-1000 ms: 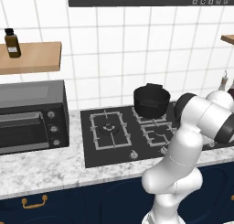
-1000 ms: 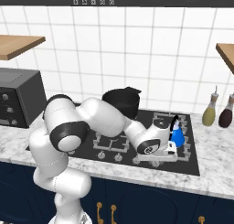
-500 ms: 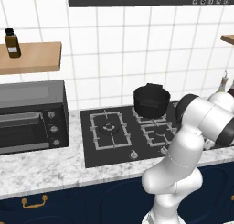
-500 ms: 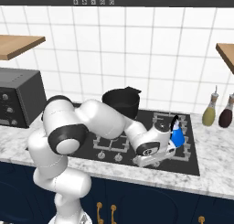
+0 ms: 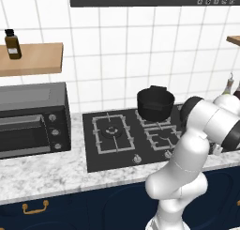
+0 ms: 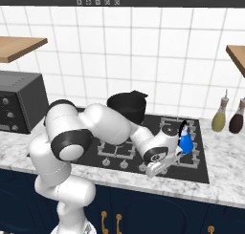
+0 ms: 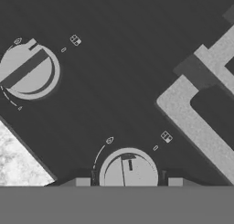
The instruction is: Pick the kettle from the counter and place it on a stove burner. Then turn the burner on.
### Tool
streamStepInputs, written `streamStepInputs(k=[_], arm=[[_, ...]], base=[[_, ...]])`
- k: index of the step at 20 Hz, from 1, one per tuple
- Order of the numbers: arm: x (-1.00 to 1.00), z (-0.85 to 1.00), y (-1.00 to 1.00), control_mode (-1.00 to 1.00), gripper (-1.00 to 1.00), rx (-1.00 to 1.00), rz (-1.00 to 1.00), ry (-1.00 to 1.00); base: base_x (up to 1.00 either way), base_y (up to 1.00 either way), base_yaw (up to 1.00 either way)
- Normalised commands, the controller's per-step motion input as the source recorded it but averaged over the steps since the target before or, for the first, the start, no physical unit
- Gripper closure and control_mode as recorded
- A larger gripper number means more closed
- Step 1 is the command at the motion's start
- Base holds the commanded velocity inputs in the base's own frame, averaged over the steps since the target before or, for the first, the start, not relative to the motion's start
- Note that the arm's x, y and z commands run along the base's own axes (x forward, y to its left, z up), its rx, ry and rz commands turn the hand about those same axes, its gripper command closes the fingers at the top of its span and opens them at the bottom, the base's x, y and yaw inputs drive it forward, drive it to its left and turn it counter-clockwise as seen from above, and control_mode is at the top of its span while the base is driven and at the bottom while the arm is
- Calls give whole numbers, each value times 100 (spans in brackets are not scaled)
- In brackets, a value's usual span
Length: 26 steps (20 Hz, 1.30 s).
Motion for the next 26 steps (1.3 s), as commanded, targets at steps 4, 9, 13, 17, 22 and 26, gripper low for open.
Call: streamStepInputs(k=[4, 9, 13, 17, 22, 26], arm=[[0, 13, 0, -100, -100, 0, 0, -3], [0, 52, 0, -100, -100, 0, 0, -10], [0, 79, -6, -100, -100, 2, 0, -9], [0, 98, -3, -100, -100, 2, -3, -18], [-1, 68, 0, -100, -100, 0, -4, -19], [0, 16, 0, -100, -100, 0, 0, -2]], base=[[0, 0, 0], [0, 0, 0], [0, 0, 0], [0, 0, 0], [0, 0, 0], [0, 0, 0]])
